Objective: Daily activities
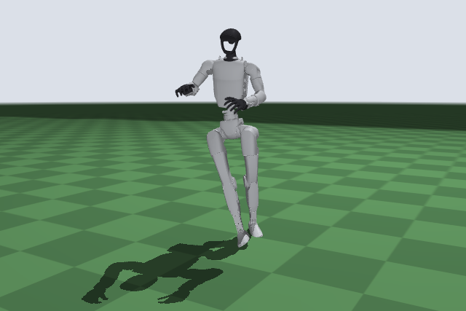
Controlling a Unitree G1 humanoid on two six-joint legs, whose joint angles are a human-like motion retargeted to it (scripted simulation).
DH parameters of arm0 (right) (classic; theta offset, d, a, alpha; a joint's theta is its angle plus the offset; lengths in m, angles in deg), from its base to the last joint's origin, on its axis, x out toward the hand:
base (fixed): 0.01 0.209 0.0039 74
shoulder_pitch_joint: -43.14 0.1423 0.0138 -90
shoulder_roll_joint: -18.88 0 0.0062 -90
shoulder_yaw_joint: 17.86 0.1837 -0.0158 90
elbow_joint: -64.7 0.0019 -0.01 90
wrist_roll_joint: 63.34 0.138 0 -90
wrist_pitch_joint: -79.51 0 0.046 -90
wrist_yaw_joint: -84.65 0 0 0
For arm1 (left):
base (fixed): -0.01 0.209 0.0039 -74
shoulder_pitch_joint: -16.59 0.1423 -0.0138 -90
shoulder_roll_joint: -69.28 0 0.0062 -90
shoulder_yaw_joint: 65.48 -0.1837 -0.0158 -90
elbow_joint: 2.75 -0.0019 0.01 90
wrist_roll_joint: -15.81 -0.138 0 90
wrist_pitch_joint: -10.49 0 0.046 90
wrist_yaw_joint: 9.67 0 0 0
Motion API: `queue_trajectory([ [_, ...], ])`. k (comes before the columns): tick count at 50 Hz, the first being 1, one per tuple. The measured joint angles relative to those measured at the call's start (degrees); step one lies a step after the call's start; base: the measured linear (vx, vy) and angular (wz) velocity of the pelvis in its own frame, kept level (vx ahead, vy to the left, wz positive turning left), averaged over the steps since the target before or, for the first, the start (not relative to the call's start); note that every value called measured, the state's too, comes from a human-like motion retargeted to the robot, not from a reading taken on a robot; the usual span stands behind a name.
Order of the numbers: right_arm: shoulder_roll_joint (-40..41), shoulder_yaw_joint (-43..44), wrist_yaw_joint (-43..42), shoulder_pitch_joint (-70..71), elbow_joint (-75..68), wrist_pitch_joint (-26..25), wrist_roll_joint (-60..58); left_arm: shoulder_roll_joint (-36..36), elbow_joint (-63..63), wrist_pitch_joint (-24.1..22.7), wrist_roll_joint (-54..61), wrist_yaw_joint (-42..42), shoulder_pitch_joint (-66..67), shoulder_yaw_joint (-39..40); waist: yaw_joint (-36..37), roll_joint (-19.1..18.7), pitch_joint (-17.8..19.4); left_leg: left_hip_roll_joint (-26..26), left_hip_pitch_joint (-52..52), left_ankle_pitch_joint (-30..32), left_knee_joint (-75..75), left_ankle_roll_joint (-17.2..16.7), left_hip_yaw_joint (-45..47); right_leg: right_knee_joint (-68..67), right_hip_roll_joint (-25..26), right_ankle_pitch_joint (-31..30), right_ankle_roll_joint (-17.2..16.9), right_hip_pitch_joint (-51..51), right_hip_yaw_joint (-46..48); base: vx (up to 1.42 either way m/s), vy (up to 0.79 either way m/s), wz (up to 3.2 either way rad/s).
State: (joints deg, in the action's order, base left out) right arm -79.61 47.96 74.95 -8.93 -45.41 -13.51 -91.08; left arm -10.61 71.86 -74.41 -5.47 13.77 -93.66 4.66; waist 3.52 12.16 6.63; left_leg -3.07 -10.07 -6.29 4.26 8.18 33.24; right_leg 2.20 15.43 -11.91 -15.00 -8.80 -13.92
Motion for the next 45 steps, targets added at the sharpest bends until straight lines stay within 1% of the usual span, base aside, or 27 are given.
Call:
queue_trajectory([
  [6,-1.0,-2.9,3.0,1.6,-1.2,0.0,-0.6,1.6,0.7,0.4,-0.6,-1.9,-0.5,-1.2,-0.3,0.9,-0.6,0.0,-0.2,0.3,-0.1,0.0,0.4,0.5,0.3,-0.6,0.0,0.4,-0.6,0.00,0.00,0.00],
  [12,-2.1,-5.2,3.8,2.7,-1.7,0.3,-2.3,2.2,0.9,0.7,-1.3,-1.7,-1.2,-2.3,-0.9,1.6,-1.2,0.0,-0.5,0.6,-0.2,0.0,0.9,0.9,0.5,-1.0,0.0,0.9,-1.3,0.00,0.00,0.00],
  [23,-6.4,-7.0,1.3,1.1,-1.1,0.9,-3.7,1.3,-0.4,1.4,0.6,1.5,-2.1,-3.3,-1.5,1.8,-2.2,0.0,-0.6,1.0,-0.4,0.0,1.4,1.9,0.9,-2.1,0.0,1.2,-1.7,0.00,0.00,0.00],
  [30,-8.5,-8.3,-2.1,-1.0,1.0,1.6,-4.5,0.9,-1.0,1.5,1.0,4.8,-3.1,-4.5,-1.8,1.5,-2.8,0.0,-0.8,1.5,-0.7,0.0,1.8,2.6,1.2,-2.8,0.0,1.7,-2.0,0.00,0.00,0.00],
  [38,-7.7,-8.3,-6.8,-2.9,3.2,1.7,-2.3,0.8,-1.9,1.0,-1.8,5.6,-6.5,-9.7,-3.1,0.8,-3.8,0.1,-0.9,2.1,-0.9,0.1,2.5,2.8,1.8,-3.5,0.0,1.9,-2.8,0.00,0.00,0.00],
  [45,-5.2,-9.8,-6.9,-2.1,3.3,1.2,0.4,1.1,-3.6,0.7,-5.1,1.8,-10.9,-16.7,-4.1,0.6,-4.9,0.2,-0.9,2.6,-1.0,0.3,3.3,2.8,2.2,-4.3,0.0,1.9,-3.3,0.00,0.00,0.00],
])
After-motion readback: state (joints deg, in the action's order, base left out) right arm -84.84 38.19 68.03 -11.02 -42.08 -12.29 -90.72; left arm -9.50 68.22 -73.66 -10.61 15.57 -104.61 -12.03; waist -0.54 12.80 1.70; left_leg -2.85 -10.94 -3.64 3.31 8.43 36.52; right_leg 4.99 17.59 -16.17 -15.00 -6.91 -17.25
